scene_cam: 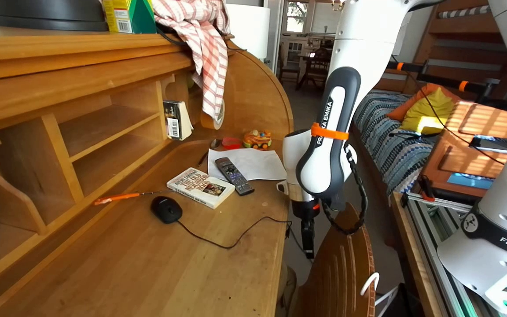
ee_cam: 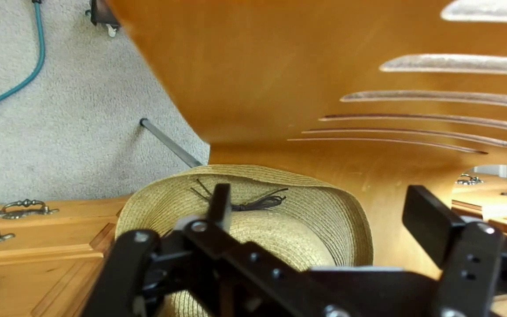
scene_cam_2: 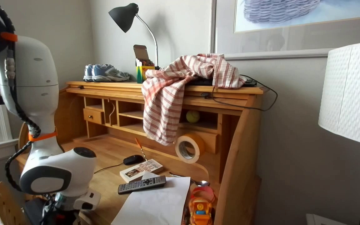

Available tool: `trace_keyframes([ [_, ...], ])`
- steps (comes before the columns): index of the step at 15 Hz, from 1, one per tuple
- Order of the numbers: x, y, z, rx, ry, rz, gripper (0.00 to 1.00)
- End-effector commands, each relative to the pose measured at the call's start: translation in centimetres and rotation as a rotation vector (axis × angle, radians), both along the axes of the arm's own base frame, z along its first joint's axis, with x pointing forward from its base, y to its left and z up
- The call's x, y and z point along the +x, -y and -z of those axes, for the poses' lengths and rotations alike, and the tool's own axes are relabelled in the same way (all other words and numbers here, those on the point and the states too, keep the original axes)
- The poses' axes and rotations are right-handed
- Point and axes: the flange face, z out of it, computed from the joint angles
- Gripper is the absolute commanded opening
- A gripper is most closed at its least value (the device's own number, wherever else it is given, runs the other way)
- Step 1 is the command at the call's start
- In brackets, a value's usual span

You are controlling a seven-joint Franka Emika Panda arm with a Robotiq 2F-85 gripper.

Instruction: Put the hat on the top of the desk

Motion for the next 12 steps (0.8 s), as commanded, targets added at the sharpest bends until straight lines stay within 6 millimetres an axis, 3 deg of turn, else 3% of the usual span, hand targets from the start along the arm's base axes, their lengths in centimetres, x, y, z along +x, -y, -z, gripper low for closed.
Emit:
trace_keyframes([
  [1,-3.5,0.9,1.3,0.044,0.114,0.016,1.0],
  [4,-5.5,1.2,2.0,0.053,0.221,0.028,1.0],
  [12,-4.7,2.3,0.6,0.116,0.317,0.119,1.0],
])
